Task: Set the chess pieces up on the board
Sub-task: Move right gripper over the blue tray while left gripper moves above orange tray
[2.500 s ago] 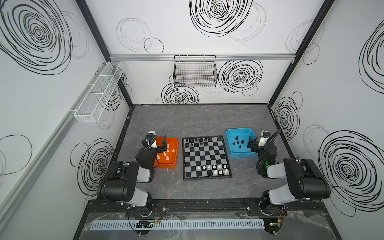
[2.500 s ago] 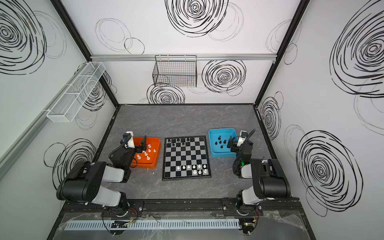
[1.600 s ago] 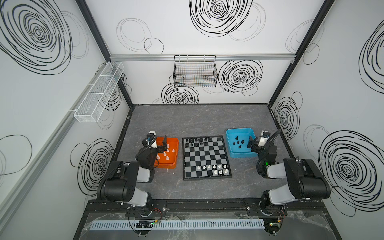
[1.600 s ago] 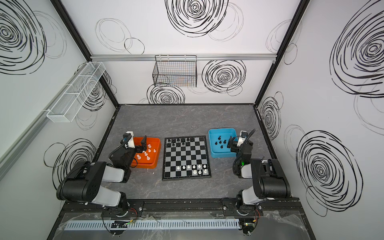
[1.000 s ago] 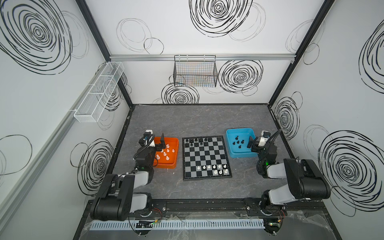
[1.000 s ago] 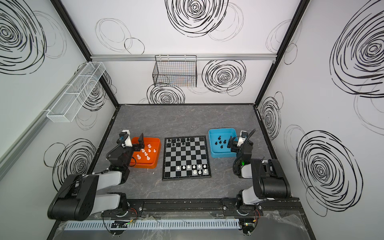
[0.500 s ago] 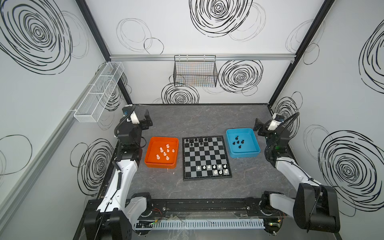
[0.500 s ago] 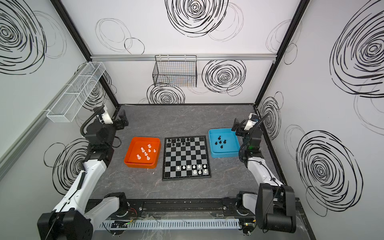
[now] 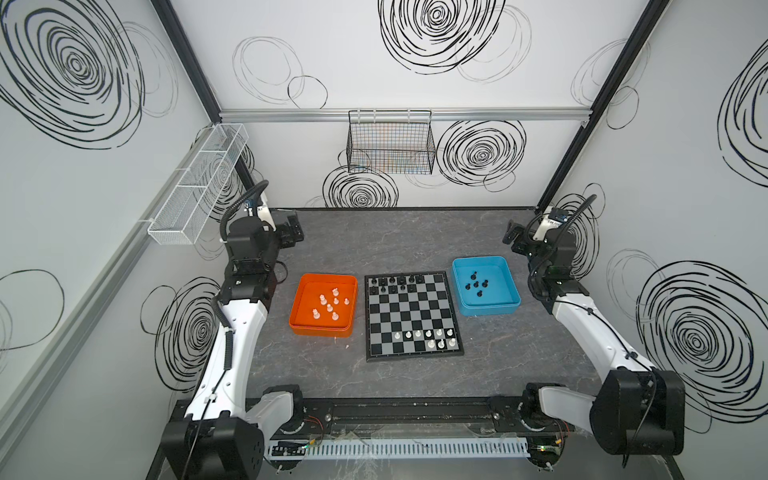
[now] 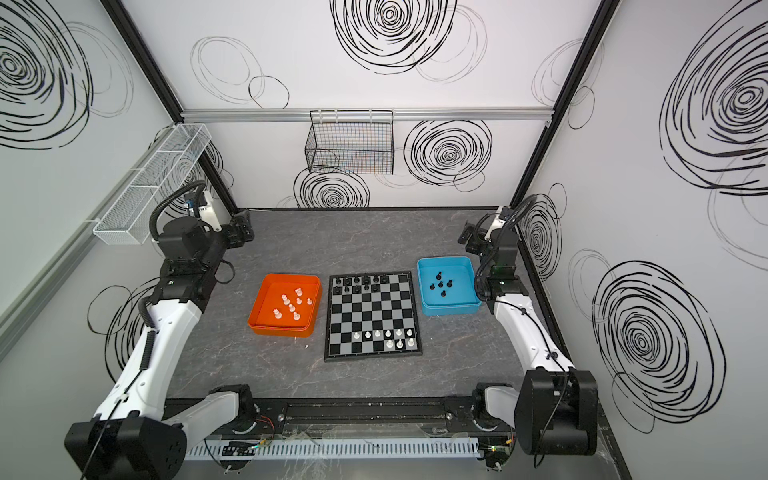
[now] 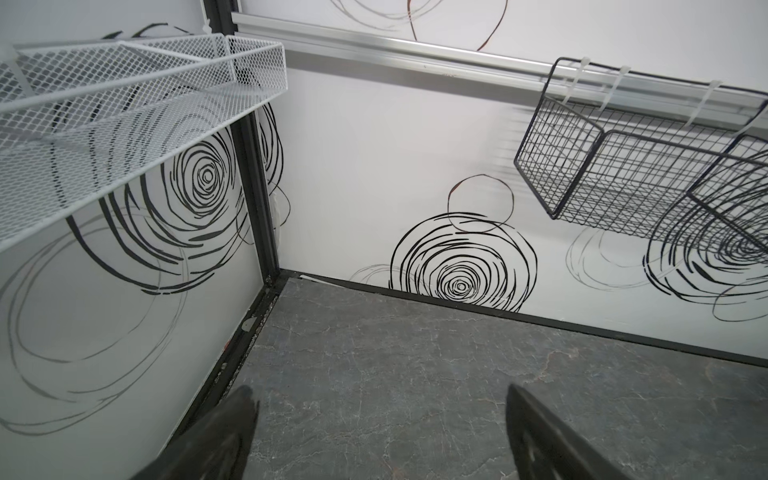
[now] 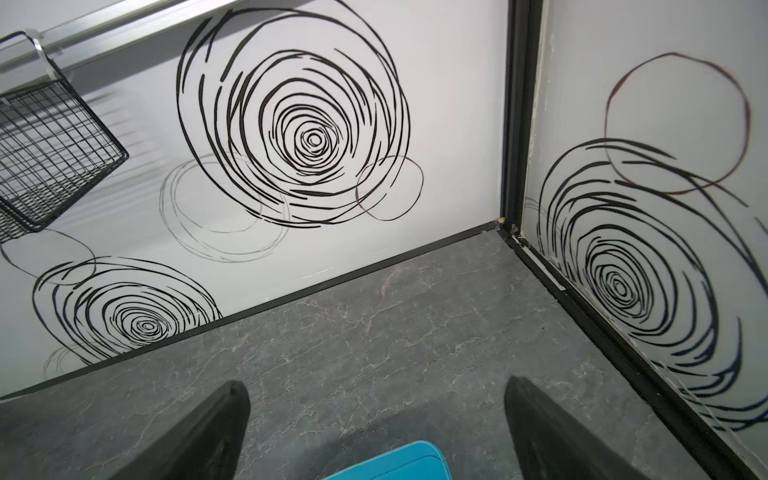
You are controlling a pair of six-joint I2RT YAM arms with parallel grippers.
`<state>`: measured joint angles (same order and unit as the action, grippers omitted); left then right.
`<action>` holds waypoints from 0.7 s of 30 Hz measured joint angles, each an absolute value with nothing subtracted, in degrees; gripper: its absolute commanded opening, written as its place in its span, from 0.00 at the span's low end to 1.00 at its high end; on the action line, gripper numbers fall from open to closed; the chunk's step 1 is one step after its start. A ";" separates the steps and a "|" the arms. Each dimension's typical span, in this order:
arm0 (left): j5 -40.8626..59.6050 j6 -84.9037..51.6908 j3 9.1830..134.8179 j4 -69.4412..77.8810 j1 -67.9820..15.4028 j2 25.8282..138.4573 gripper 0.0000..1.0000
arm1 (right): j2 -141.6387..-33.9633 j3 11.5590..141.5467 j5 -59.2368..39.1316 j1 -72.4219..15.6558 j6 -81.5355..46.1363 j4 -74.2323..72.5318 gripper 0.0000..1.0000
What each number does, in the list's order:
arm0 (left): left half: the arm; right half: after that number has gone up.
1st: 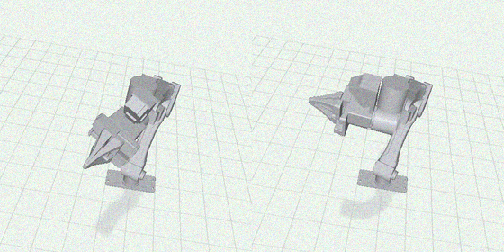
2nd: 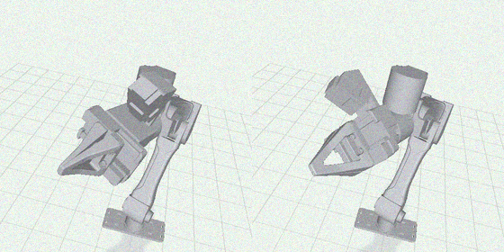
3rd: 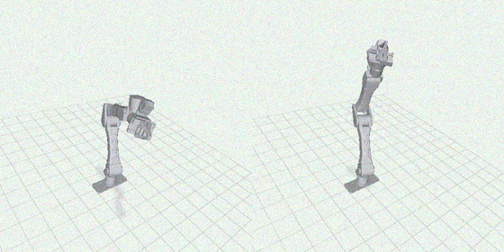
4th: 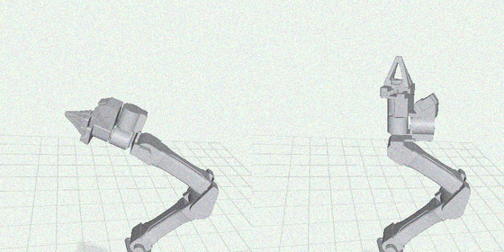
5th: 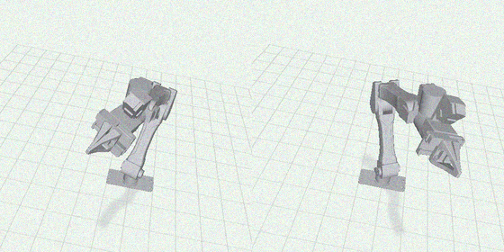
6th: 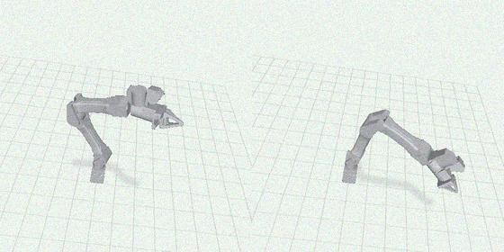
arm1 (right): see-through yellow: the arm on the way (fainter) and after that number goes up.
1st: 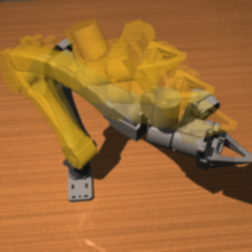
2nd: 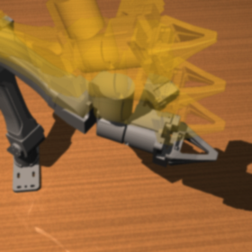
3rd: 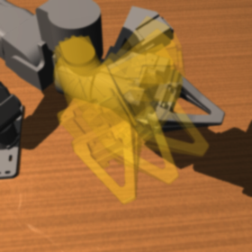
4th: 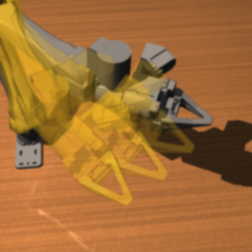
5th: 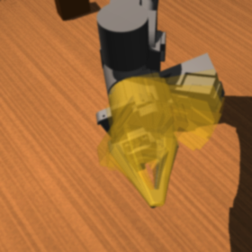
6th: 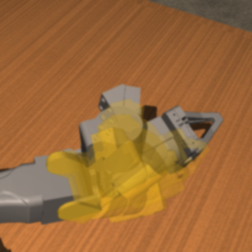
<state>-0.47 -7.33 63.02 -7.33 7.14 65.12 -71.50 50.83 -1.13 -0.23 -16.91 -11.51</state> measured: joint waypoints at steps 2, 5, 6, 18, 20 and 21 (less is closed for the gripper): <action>-0.19 -7.33 64.38 -10.28 7.14 66.85 0.96 | -74.32 54.94 -1.15 -1.56 -15.79 -8.14 0.98; 0.67 -7.31 64.97 -14.15 7.14 68.62 0.96 | -77.56 59.16 -1.15 -3.38 -14.37 -3.84 0.93; 1.17 -7.33 64.97 -15.27 7.14 68.99 0.96 | -78.50 60.01 -1.23 -3.84 -14.13 -2.42 0.91; 1.48 -7.11 63.66 -17.87 2.00 70.08 0.96 | -84.51 59.22 -1.65 -4.45 -16.16 10.37 0.59; 1.23 -7.03 63.13 -17.91 0.80 70.08 0.96 | -85.84 59.20 -1.74 -4.27 -17.10 11.66 0.56; 1.17 -6.98 63.07 -17.91 0.25 70.17 0.96 | -86.78 59.27 -1.89 -4.14 -17.76 12.38 0.55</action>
<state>1.17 -6.98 63.07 -17.91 0.25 70.17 -86.78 59.27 -1.89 -4.14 -17.76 12.38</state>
